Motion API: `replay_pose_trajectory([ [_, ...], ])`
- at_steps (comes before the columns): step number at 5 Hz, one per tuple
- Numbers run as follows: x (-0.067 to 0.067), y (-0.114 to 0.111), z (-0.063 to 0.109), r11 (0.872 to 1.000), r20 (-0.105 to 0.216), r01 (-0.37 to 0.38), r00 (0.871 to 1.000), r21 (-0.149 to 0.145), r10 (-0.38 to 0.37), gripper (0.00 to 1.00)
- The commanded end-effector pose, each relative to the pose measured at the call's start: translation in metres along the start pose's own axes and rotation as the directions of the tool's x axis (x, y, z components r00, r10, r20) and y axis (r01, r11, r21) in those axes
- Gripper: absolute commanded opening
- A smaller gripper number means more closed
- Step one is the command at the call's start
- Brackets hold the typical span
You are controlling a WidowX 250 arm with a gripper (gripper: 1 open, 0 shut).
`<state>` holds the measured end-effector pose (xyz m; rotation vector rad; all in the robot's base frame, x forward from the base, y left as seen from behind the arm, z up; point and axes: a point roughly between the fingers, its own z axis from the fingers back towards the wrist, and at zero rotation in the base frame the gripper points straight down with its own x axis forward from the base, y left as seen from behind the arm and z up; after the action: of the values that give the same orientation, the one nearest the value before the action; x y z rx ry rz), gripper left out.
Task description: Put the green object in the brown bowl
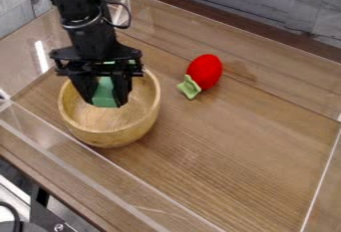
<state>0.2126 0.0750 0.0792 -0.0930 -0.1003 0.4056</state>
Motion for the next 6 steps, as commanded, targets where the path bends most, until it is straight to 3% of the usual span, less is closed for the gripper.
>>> replay_pose_trajectory([
  [1, 0.005, 0.005, 0.001, 1.0, 0.027, 0.007, 1.0, 0.016, -0.007, 0.0],
  [2, 0.007, 0.008, -0.001, 1.0, 0.031, 0.007, 0.999, 0.029, -0.008, 1.0],
  [6, 0.017, 0.008, -0.004, 0.998, 0.04, -0.045, 0.998, 0.054, 0.043, 1.0],
])
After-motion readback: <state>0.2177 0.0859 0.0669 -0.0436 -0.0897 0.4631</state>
